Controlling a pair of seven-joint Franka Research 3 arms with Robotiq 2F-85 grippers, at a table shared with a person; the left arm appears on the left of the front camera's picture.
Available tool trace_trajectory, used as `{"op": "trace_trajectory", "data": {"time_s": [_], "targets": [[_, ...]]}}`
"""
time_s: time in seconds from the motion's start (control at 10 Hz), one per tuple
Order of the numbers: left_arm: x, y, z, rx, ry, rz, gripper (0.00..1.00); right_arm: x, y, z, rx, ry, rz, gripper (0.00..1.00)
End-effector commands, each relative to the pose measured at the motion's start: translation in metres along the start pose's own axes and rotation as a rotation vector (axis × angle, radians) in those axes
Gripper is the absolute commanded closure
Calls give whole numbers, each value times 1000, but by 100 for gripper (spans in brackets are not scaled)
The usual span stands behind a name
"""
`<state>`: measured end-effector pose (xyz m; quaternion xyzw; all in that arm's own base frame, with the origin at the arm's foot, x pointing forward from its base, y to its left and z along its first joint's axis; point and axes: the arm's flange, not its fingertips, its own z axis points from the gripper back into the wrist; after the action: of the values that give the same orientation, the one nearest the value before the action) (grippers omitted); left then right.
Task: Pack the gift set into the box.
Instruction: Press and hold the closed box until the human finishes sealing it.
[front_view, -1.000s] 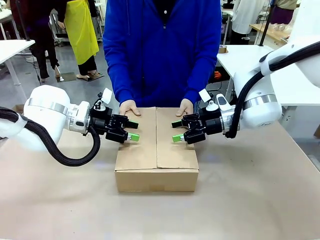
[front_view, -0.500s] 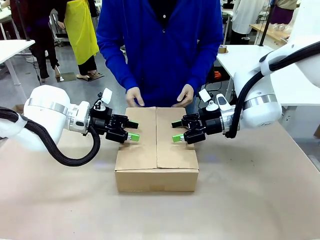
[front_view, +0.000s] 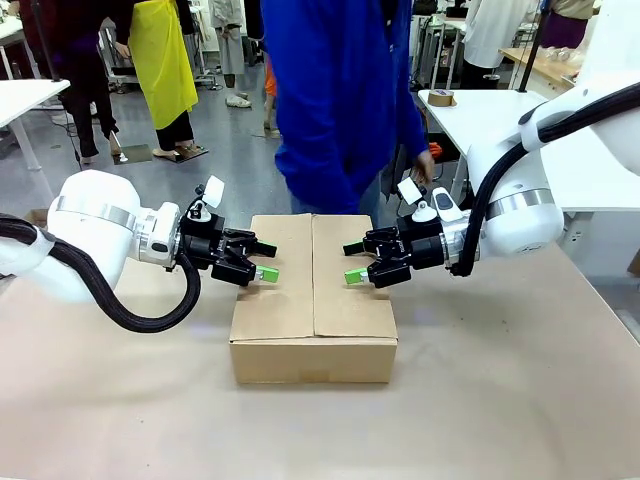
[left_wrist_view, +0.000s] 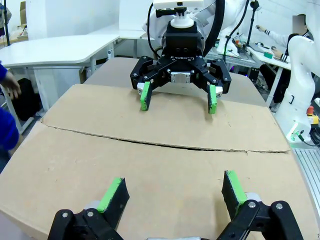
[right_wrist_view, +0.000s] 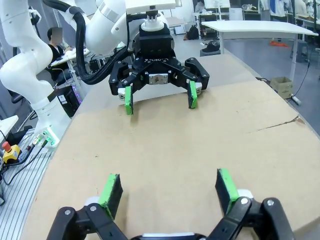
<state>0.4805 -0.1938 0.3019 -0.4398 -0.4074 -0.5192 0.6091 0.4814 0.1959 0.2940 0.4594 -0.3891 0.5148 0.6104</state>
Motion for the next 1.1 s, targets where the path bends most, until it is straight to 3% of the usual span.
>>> {"op": "trace_trajectory", "data": {"time_s": [0.0, 1.0], "targets": [[-2, -1, 1, -1, -1, -3, 0, -1, 0, -2, 4, -2, -2, 0], [-2, -1, 1, -1, -1, -3, 0, -1, 0, -2, 4, -2, -2, 0]]}}
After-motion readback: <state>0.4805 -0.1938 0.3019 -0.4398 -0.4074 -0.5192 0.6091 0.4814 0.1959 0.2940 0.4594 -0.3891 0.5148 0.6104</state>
